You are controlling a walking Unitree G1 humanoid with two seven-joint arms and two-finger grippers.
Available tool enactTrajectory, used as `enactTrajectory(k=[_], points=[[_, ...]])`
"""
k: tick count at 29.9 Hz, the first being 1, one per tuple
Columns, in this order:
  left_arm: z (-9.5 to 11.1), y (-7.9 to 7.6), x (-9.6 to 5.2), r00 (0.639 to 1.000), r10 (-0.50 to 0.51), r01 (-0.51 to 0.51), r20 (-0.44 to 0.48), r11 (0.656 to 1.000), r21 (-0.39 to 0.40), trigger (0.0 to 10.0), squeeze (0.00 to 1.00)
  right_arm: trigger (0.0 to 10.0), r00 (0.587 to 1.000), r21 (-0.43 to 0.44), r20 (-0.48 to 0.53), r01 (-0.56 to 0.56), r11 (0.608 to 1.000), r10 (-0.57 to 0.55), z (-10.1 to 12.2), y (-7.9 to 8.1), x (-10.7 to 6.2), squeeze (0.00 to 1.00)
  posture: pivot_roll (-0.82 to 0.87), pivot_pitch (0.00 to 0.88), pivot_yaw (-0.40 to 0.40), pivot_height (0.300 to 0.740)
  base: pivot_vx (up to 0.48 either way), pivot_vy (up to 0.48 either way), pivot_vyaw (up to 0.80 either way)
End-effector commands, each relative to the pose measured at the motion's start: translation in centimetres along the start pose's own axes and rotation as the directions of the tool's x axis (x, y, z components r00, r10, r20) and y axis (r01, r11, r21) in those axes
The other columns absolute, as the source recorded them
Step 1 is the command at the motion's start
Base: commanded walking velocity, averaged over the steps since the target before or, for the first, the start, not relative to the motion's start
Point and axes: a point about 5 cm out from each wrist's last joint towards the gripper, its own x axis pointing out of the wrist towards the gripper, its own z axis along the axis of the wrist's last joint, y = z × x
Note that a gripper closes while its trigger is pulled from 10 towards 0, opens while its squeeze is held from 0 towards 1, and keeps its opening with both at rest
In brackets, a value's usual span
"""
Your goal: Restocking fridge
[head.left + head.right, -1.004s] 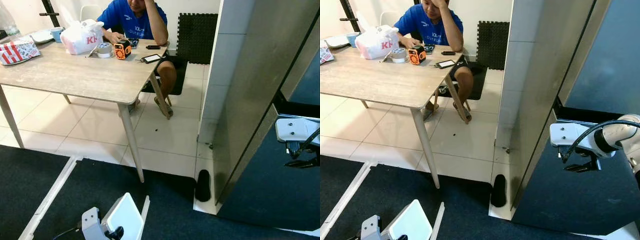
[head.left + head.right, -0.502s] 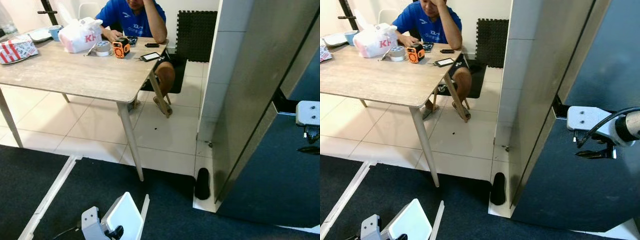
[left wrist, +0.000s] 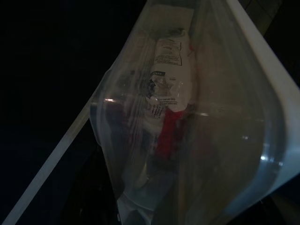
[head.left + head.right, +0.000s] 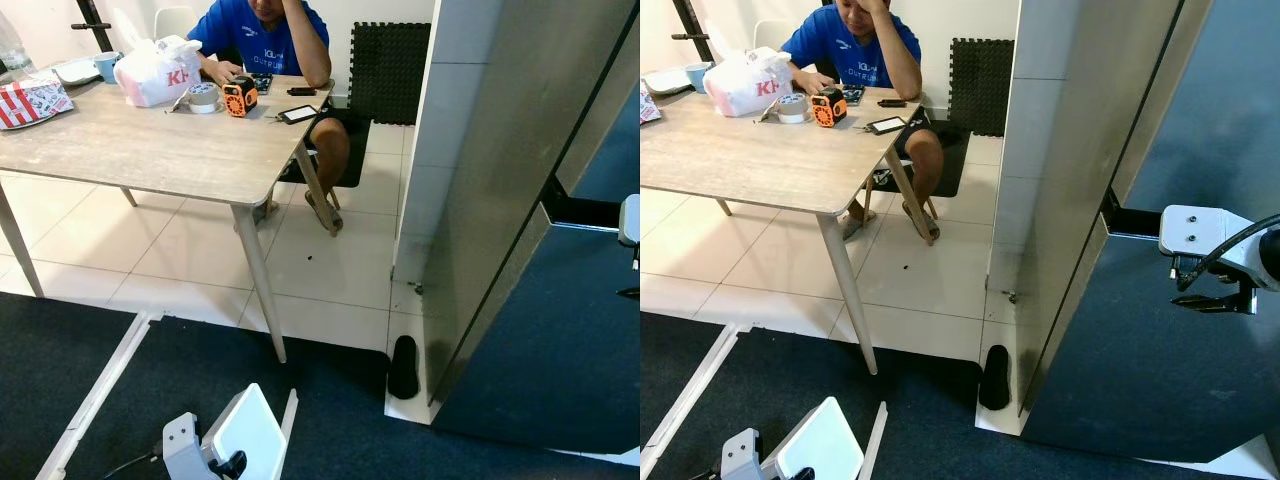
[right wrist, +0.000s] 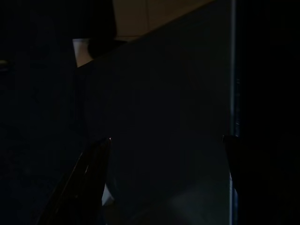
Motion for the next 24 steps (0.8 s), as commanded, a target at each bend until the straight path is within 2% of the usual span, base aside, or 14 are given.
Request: enactTrajectory(k=[1,9,12,19,24], points=[[-0.8,-0.4,0.0,1.000,-0.018,0.017,-0.024,1.000,-0.022,10.0,0.00,10.0,0.996,-0.006,0.033,0.078,0.997,-0.078,0.7,-1.0,-0.6,0.00,-0.07,0.000,-0.002,0.740,0.000,0.000,0.00],[-0.7,-0.5,0.1,1.000,-0.019,0.019,-0.021,1.000,-0.022,10.0,0.00,10.0,0.988,-0.006,0.092,0.125,0.992,-0.124,1.4,-1.7,-0.4,0.00,-0.06,0.000,-0.004,0.740,0.000,0.000,0.00],[-0.7,-0.5,0.1,1.000,-0.019,0.019,-0.021,1.000,-0.023,10.0,0.00,10.0,0.990,-0.021,0.068,0.125,0.992,-0.123,1.6,-1.8,-0.2,0.00,-0.06,0.000,-0.005,0.740,0.000,0.000,0.00],[-0.8,-0.4,0.1,1.000,-0.018,0.018,-0.021,1.000,-0.026,10.0,0.00,10.0,0.992,-0.038,0.029,0.122,0.992,-0.121,1.8,-1.9,0.9,0.00,-0.06,0.000,-0.005,0.740,0.000,0.000,0.00],[-0.8,-0.4,0.0,1.000,-0.016,0.015,-0.021,0.999,-0.029,10.0,0.00,10.0,0.995,-0.061,-0.013,0.094,0.994,-0.095,2.3,-1.4,2.9,0.00,-0.06,0.000,-0.007,0.740,0.000,0.000,0.00]])
